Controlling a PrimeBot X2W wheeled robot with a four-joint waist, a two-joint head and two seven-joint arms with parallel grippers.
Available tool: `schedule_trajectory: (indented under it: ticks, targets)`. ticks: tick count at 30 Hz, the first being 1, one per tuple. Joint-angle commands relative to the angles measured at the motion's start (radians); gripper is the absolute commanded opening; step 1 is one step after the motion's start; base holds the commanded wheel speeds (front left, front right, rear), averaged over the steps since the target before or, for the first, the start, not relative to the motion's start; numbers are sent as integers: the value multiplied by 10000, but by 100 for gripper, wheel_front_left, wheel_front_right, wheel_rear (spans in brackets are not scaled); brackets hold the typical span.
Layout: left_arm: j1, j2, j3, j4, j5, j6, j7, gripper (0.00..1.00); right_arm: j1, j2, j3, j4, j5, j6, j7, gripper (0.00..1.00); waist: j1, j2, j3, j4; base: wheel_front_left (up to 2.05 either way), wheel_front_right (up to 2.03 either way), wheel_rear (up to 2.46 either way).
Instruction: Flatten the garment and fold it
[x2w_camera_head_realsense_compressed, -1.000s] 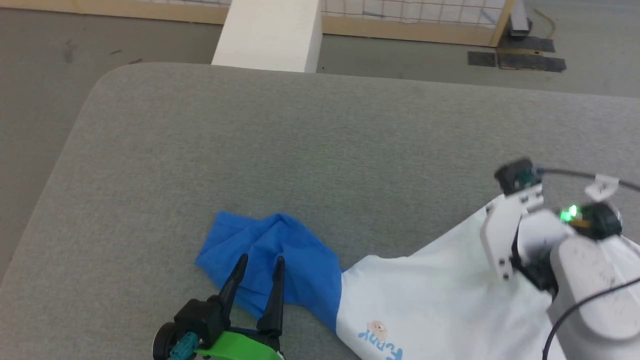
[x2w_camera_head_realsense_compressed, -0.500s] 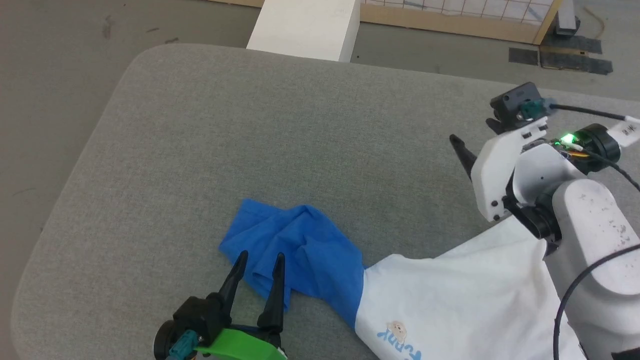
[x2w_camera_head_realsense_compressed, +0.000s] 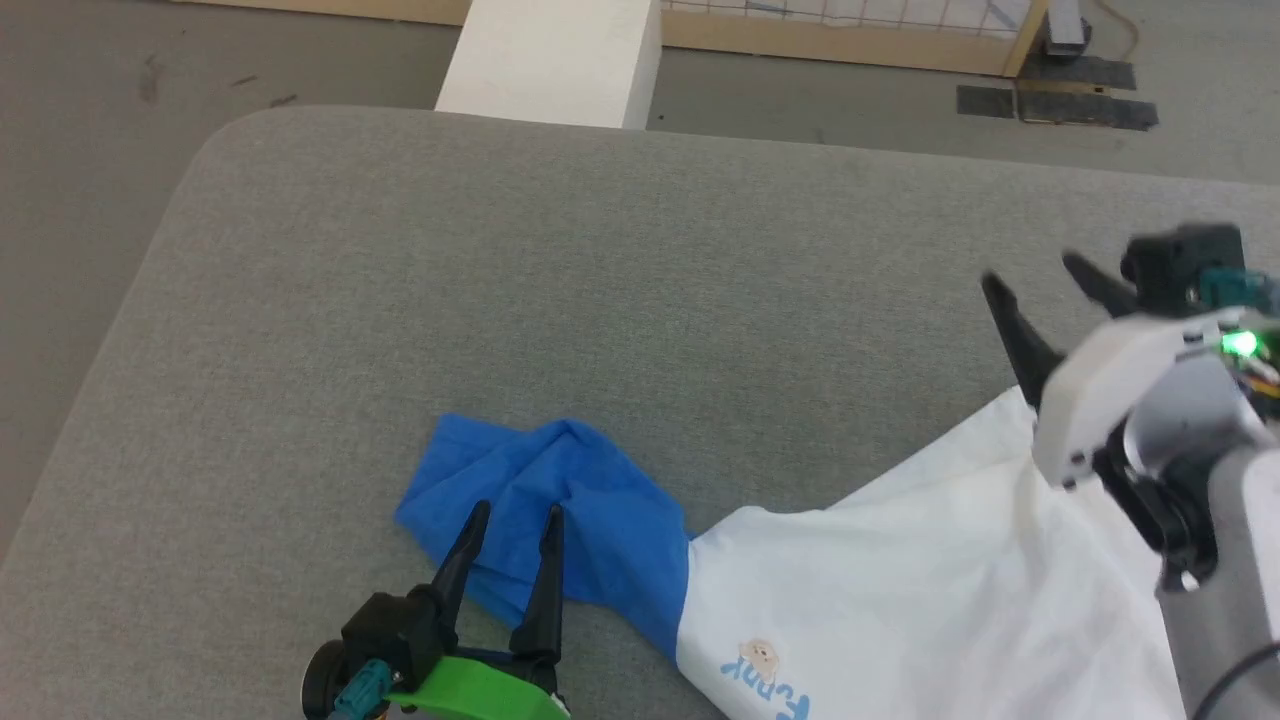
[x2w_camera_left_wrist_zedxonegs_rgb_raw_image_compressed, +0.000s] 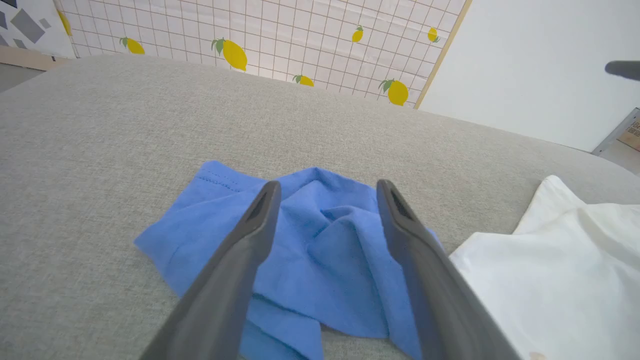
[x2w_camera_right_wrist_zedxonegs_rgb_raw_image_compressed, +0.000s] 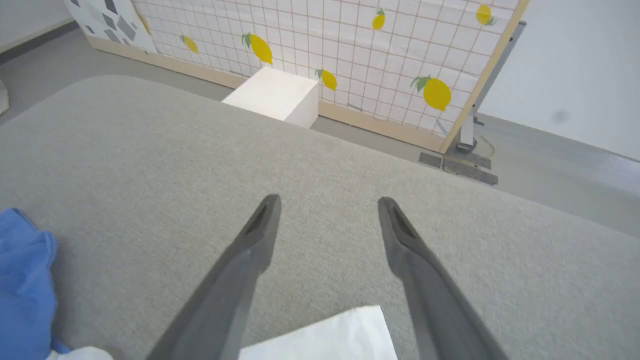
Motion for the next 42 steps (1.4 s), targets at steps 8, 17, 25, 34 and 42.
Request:
schedule_trajectory:
  ticks: [8, 17, 25, 34, 42]
  targets:
    - [-102, -19, -81, 83, 41, -120, -38, 100, 2354, -721, -240, -302, 469, -15, 3787, 100, 0, 0, -42, -165, 0, 0, 0]
    - [-247, -19, -181, 161, -28, -165, -38, 100, 2175, -867, 110, 966, 83, -15, 4385, 100, 0, 0, 189, 262, 0, 0, 0]
    - [-219, -19, -223, 175, -85, -107, -38, 100, 1552, -716, 145, 1996, -179, -15, 3219, 0, 0, 0, 135, 611, 0, 0, 0]
    - [-156, -19, -308, 123, -189, -73, -38, 100, -10, -1375, 785, 709, 81, -15, 2225, 0, 0, 0, 2, 814, 0, 0, 0]
    - [-440, -19, -535, 69, -401, -23, -38, 100, -2503, -1286, 3066, 1788, -270, -15, 781, 0, 0, 0, 528, 1242, 0, 0, 0]
